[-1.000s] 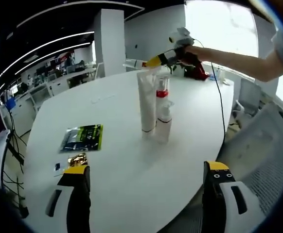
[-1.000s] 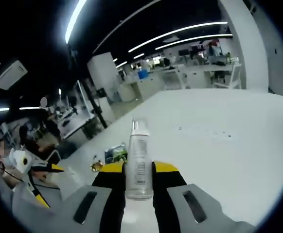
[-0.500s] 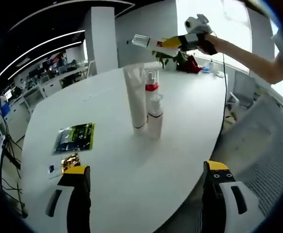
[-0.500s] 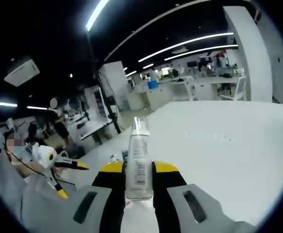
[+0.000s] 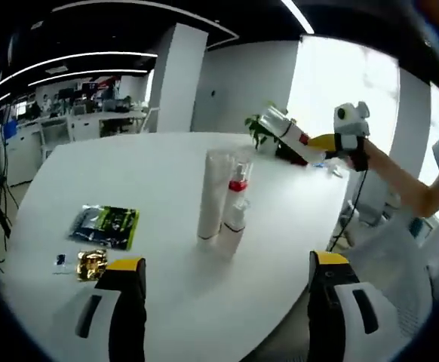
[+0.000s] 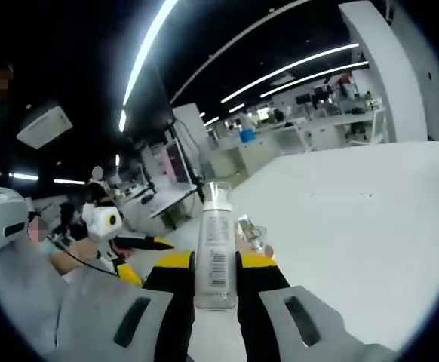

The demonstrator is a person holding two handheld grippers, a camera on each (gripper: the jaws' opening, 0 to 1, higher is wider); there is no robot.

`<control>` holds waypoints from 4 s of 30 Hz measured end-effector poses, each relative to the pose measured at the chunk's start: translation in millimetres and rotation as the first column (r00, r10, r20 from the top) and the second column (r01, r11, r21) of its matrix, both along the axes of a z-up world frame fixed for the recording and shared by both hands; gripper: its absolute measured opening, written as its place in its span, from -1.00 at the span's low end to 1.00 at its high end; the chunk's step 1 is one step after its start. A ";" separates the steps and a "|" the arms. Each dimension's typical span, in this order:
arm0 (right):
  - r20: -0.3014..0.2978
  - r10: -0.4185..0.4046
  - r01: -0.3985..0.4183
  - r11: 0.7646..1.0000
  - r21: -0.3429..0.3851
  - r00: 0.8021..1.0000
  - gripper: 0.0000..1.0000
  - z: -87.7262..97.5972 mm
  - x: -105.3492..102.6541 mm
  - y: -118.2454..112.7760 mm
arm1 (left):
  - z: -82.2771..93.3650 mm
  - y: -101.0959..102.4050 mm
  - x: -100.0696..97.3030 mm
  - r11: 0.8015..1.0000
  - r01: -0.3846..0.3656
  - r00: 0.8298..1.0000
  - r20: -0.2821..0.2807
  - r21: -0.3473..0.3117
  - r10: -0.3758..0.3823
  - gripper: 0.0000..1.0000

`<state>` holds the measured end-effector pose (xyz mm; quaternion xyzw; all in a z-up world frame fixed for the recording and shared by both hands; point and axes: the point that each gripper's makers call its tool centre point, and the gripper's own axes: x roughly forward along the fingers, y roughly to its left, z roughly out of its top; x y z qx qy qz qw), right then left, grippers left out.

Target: Arrange the skincare products in the storage area until every visible bottle or jar stands upright without overlapping.

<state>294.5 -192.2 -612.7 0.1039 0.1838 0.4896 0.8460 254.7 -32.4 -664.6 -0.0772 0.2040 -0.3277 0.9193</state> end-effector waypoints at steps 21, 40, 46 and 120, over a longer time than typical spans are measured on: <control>-0.037 0.026 -0.023 0.996 0.084 0.999 -0.60 -3.9 -38.7 35.1 | 53.7 -97.5 29.2 0.883 0.281 0.959 0.088 -0.375 -0.268 -0.23; -0.111 0.063 -0.049 0.991 0.127 0.992 -0.61 -15.9 -51.0 51.6 | 55.8 -109.5 11.8 0.754 0.307 0.937 0.047 -0.581 -0.346 -0.53; -0.105 0.078 -0.068 0.993 0.092 0.991 -0.61 -21.8 -53.7 57.6 | 49.4 -117.6 8.0 0.769 0.314 0.932 0.027 -0.556 -0.360 -0.47; 0.100 -0.080 0.099 0.975 -0.200 0.992 -0.58 -47.2 -15.2 58.3 | -37.5 -124.9 12.8 0.918 0.333 0.927 0.101 0.217 -0.360 -0.52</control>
